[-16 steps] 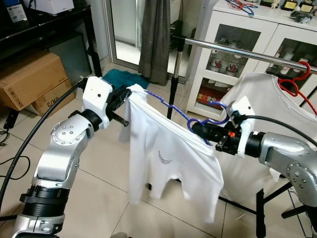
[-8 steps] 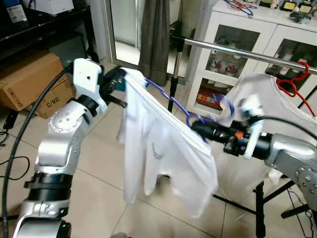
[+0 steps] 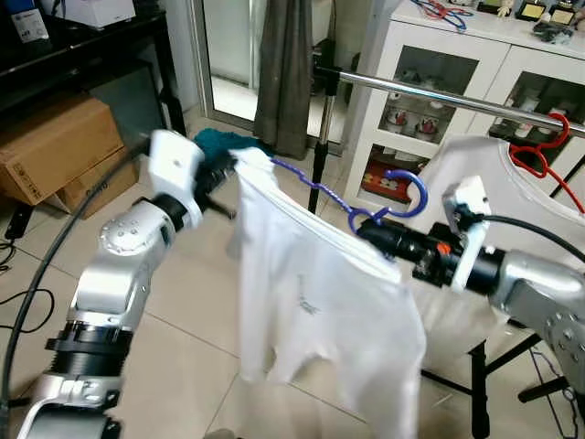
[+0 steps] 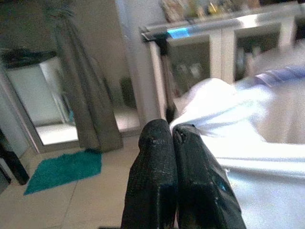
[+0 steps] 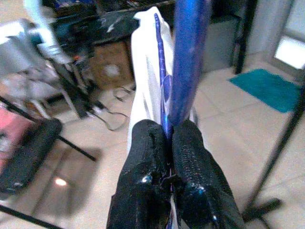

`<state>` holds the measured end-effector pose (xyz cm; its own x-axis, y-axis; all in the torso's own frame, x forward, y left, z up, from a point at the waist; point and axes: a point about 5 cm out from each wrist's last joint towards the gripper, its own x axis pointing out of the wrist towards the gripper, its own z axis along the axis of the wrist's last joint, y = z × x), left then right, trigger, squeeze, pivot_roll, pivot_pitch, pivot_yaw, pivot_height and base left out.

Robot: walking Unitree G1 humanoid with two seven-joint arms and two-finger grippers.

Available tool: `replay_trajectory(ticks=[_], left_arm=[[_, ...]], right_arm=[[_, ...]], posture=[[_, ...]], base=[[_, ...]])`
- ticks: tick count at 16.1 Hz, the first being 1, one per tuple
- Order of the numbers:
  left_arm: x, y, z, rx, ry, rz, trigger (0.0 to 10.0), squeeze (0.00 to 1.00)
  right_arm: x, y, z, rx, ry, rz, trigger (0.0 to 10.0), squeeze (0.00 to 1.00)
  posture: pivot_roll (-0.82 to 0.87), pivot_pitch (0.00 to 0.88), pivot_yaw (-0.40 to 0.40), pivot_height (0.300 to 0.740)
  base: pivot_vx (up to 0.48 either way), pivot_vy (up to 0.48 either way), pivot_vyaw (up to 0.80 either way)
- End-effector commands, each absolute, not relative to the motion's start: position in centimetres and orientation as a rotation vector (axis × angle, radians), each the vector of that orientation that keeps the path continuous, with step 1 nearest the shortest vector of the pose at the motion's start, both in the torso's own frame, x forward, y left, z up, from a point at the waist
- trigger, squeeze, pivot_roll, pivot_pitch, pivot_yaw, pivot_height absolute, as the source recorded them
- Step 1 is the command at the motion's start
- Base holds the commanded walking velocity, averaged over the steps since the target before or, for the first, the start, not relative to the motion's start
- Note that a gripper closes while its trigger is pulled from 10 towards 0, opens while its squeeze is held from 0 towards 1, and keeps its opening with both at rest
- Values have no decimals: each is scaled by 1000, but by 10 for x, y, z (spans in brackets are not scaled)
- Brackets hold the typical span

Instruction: Hang hanger

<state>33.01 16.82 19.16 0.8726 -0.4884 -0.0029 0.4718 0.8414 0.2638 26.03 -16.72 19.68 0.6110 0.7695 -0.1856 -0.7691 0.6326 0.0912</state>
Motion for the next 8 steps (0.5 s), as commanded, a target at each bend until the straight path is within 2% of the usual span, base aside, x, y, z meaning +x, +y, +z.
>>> replay_trajectory(ticks=[1,3,6,8], left_arm=[[330,168,189,328,-53,-511,0,0],[333,157,193,390,-75,-519,0,0],[337,161,190,465,-54,-499,0,0],[331,153,187,478,-66,-587,0,0]], right_arm=[[262,-171,197,-47,252,857,0,0],[259,-169,182,-177,379,881,0,0],[250,-171,168,-259,488,953,0,0],[246,-174,162,-366,556,1001,0,0]], posture=[[-25,0,-32,740],[-26,0,-31,740],[-25,0,-36,740],[-24,0,-42,740]], base=[[0,0,0],[0,0,0],[0,0,0],[0,0,0]])
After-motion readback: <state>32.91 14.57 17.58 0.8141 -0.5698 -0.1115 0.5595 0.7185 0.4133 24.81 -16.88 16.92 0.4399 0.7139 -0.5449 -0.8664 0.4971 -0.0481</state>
